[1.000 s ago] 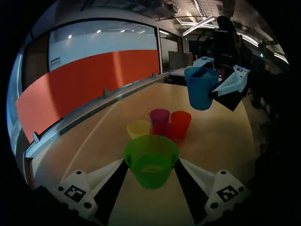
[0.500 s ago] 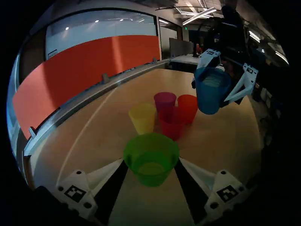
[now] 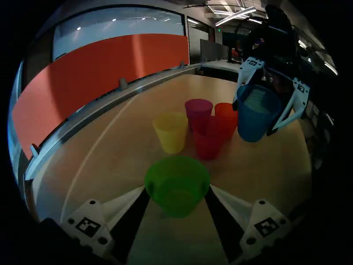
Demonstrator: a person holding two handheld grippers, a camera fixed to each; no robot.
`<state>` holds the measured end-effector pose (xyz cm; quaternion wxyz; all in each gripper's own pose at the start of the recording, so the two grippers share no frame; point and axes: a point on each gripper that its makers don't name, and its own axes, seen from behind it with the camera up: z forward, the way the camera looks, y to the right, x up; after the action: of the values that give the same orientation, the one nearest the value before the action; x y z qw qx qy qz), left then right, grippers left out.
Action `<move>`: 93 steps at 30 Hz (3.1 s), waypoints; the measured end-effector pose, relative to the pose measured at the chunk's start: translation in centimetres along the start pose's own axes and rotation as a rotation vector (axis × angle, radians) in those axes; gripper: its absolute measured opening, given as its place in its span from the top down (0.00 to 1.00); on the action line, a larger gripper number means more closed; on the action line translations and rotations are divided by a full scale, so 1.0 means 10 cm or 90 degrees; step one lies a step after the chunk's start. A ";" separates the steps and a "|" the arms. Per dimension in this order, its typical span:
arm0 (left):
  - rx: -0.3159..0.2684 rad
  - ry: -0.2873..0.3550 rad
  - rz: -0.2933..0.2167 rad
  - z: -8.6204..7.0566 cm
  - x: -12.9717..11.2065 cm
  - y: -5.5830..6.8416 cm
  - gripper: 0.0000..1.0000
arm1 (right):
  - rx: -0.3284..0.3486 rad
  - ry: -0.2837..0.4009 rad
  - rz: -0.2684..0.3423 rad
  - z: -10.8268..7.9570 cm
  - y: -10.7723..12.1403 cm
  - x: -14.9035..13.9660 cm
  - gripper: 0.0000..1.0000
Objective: Pour water
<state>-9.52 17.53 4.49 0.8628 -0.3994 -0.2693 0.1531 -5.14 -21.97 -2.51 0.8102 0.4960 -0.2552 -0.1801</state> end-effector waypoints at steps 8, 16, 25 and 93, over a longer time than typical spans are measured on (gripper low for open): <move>0.003 0.000 -0.006 0.05 -0.04 -0.02 0.16 | 0.007 -0.010 0.000 0.05 -0.04 -0.09 0.12; 0.003 -0.002 -0.009 0.10 -0.09 -0.01 0.16 | 0.008 -0.014 0.002 0.08 -0.06 -0.12 0.12; 0.005 -0.002 -0.017 0.11 -0.17 -0.01 0.16 | 0.010 -0.016 0.005 0.11 -0.08 -0.15 0.12; 0.045 0.009 -0.056 -0.49 -0.44 0.01 0.00 | 0.052 -0.029 0.016 0.81 -0.48 -0.42 0.12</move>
<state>-10.23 12.53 0.24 0.8843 -0.3574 -0.2750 0.1214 -13.46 -27.59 -4.77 0.7857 0.5209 -0.2868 -0.1707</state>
